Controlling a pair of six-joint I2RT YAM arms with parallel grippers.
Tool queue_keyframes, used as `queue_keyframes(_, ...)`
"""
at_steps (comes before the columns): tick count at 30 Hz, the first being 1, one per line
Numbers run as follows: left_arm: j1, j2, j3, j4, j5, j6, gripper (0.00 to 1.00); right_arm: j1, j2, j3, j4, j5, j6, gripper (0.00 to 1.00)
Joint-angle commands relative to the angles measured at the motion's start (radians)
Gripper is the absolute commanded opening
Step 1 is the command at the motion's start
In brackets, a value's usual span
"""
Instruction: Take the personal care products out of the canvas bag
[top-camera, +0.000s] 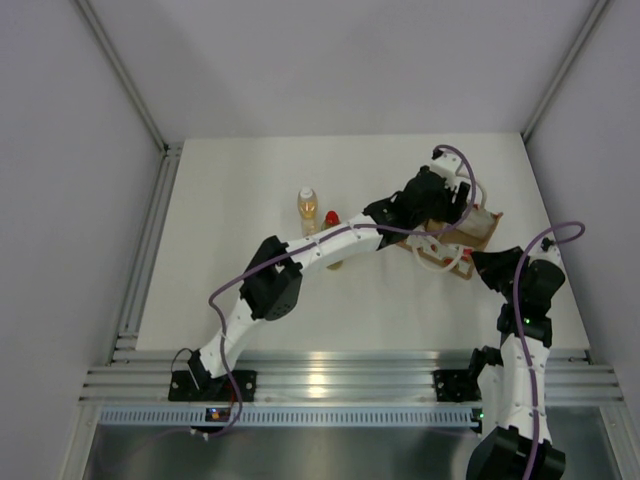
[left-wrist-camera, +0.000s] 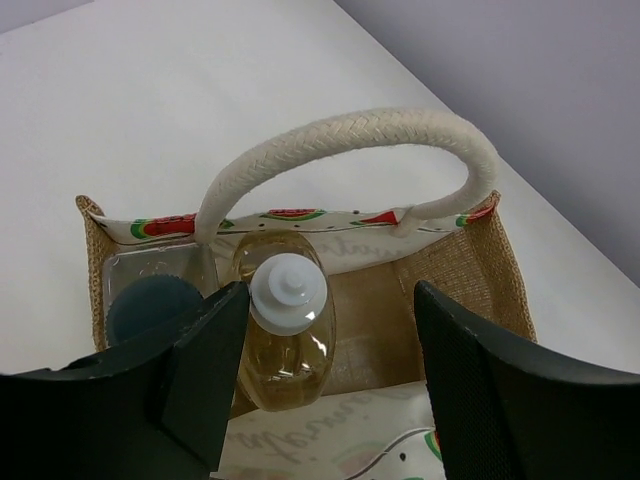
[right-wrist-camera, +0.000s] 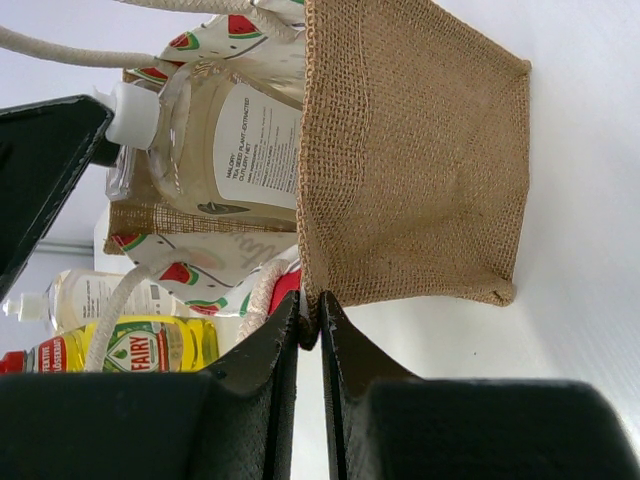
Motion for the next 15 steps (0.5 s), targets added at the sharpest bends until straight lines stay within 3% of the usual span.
queue_keyframes(1,-0.002,0.031,0.082,0.0,-0.035,0.015,0.72,-0.008,0.001,-0.003,-0.045,0.016,-0.03,0.1)
queue_keyframes(5,-0.002,0.069,0.113,0.0,-0.052,0.027,0.71,-0.008,0.002,-0.001,-0.046,0.016,-0.031,0.1)
queue_keyframes(15,-0.002,0.086,0.127,0.0,-0.073,0.046,0.42,-0.008,0.004,0.0,-0.046,0.015,-0.034,0.1)
